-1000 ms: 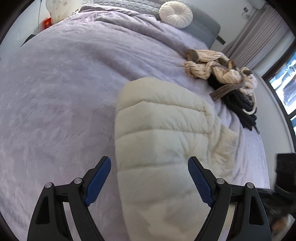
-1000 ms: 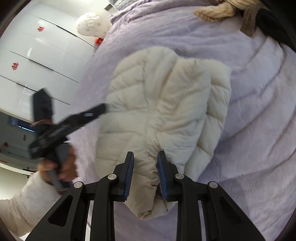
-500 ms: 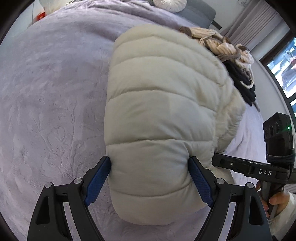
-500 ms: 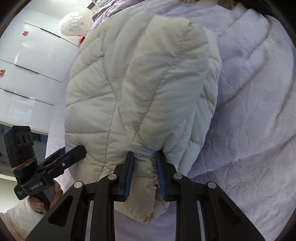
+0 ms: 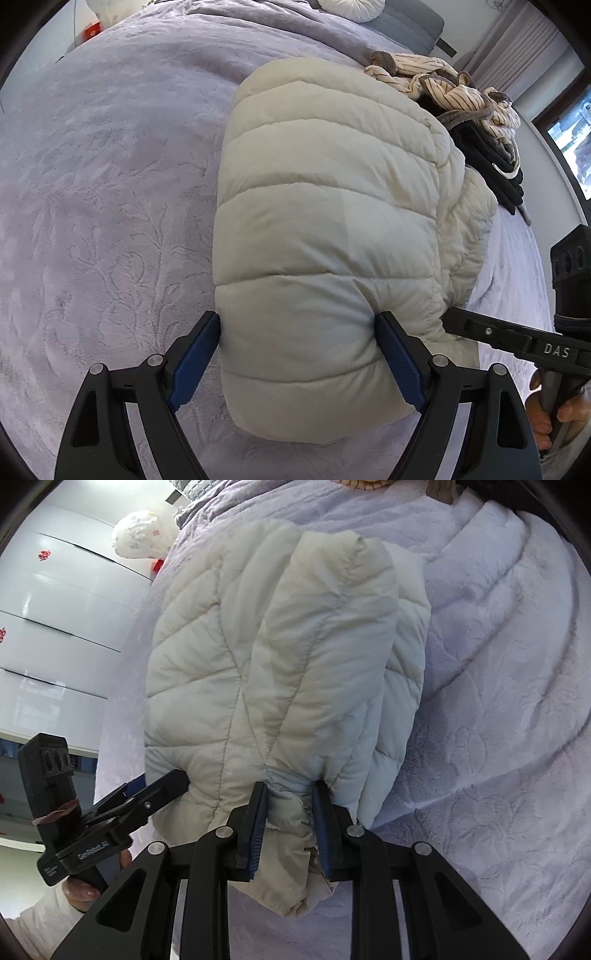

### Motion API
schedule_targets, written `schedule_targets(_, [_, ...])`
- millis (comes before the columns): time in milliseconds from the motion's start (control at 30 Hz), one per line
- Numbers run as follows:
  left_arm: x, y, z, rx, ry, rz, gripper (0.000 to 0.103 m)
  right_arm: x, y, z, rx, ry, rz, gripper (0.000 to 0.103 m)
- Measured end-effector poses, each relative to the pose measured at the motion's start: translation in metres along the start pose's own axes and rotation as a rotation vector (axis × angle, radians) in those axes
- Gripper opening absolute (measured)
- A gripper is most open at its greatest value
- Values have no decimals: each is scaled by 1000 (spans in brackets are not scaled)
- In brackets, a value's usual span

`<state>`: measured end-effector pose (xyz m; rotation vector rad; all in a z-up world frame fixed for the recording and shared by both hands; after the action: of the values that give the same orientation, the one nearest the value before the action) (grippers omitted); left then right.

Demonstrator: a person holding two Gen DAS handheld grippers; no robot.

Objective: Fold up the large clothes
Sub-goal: 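Press the bundle flat on the bed with both tools and open them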

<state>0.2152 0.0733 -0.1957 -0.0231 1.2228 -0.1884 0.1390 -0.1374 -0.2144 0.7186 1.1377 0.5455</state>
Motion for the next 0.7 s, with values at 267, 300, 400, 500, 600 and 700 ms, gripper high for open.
schedule_targets(267, [-7, 1, 2, -1, 1, 12, 86, -13, 1, -4, 1, -6, 3, 26])
schedule_targets(300, [-9, 2, 2, -1, 1, 13, 86, -16, 4, -4, 0, -5, 4, 26])
schedule_targets(400, [-16, 0, 5, 1, 2, 15, 86, -22, 10, -4, -7, -14, 12, 29])
schedule_targets(500, [-23, 1, 5, 7, -2, 26, 86, -29, 15, -3, -11, -21, 17, 29])
schedule_targets(600, [-30, 3, 4, 13, 8, 43, 86, -39, 15, -2, -2, -23, 17, 29])
schedule_targets(700, [-41, 4, -1, 36, 14, 65, 86, -50, 19, -5, 12, -24, 16, 29])
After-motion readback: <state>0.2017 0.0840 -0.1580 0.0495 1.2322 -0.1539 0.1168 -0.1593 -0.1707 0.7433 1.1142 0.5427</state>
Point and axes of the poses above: each gripper's, at about its wrist camera, not at the fingertips, and x roughly the way its jaws point, y to its left, z to its top, the point moved 6 cm from there along x, roughly the way its jaws point, and after that the axes turned 12 degrees about z, right-handed, at the moved point
